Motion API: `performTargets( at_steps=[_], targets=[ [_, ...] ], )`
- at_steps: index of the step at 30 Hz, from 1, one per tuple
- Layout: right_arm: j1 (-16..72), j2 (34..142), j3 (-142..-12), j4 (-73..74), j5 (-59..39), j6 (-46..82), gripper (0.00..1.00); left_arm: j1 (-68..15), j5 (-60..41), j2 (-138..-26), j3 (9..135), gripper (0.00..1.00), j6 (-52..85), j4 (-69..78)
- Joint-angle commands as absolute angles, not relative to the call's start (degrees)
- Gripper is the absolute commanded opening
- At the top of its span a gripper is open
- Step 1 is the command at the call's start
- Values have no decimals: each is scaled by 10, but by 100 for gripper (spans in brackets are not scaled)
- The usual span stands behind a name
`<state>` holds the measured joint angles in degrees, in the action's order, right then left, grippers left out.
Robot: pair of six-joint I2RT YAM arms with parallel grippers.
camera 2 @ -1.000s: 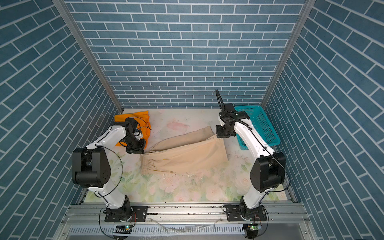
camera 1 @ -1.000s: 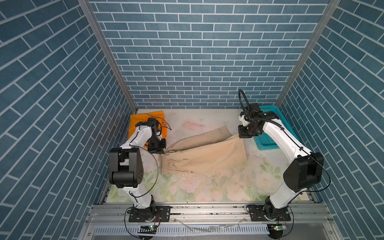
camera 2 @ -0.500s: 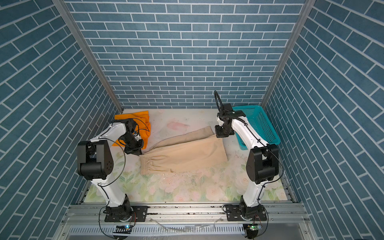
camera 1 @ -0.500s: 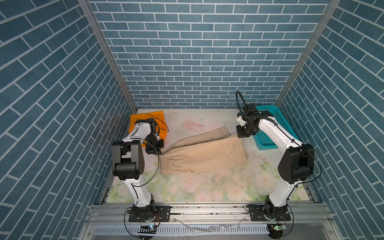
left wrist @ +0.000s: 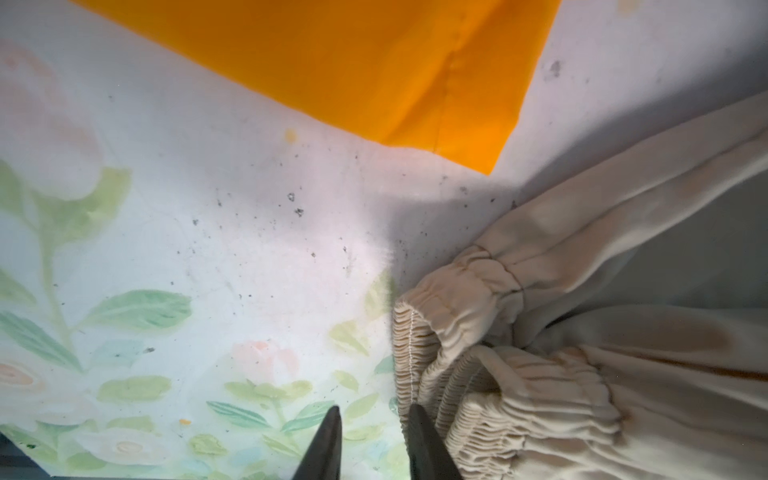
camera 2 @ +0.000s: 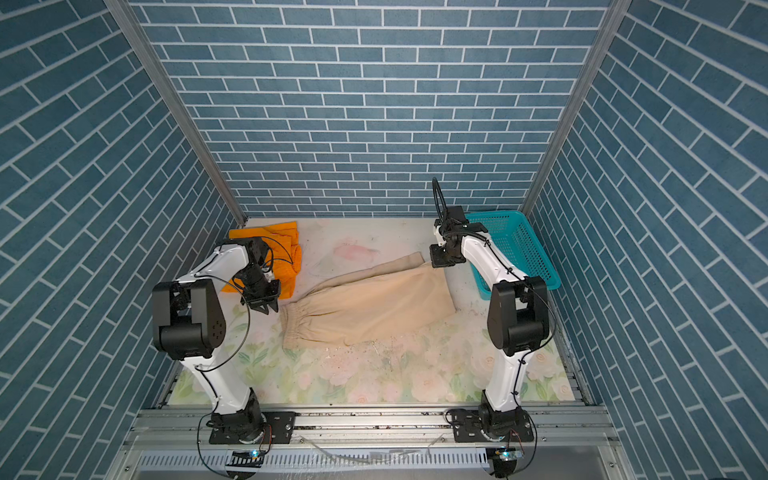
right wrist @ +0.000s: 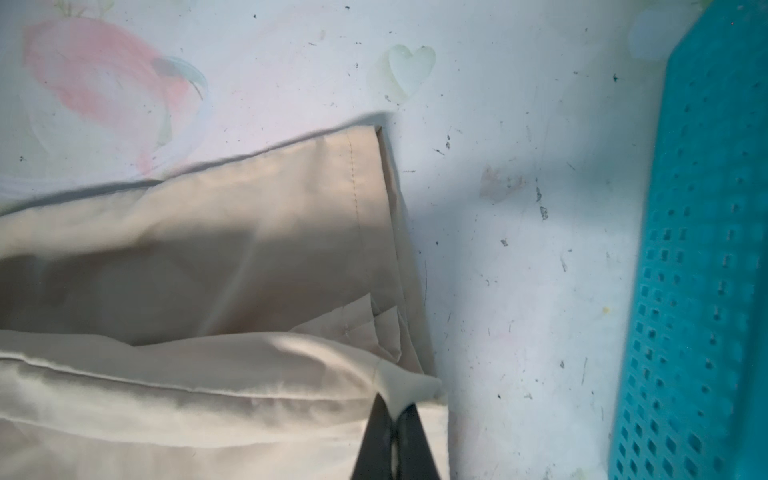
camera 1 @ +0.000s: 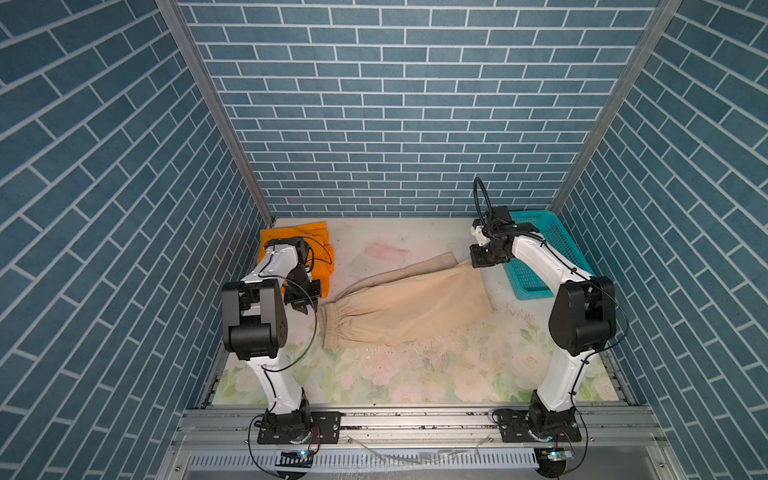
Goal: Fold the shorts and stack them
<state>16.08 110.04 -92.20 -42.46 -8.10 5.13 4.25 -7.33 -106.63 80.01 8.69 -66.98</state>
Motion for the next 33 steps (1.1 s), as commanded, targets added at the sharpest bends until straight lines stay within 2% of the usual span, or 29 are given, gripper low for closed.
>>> performTargets(
  at_steps=[1, 3, 7, 8, 9, 14, 22, 28, 33],
  targets=[
    [161, 1126, -932, -384, -125, 65, 16, 44, -59, -1067, 807, 28, 90, -661],
    [161, 1131, -929, -358, -154, 77, 27, 44, -62, -1062, 814, 28, 93, -660],
    [161, 1126, -939, -340, -179, 95, 42, 44, -65, -1018, 814, 47, 103, -654],
    [161, 1119, -937, -337, -180, 96, 44, 44, -71, -1002, 809, 57, 105, -649],
    [162, 1108, -934, -335, -180, 98, 46, 45, -79, -980, 801, 63, 106, -640],
    [161, 1032, -883, -333, -157, 93, 51, 41, -175, -897, 735, 74, 79, -561],
    [159, 902, -724, -308, -122, 109, 57, 32, -171, -900, 668, 76, 84, -495],
    [154, 863, -629, -294, -101, 127, 60, 8, -182, -897, 632, 73, 138, -394],
    [149, 852, -571, -287, -101, 144, 61, 0, -190, -923, 628, 72, 145, -377]
  ],
)
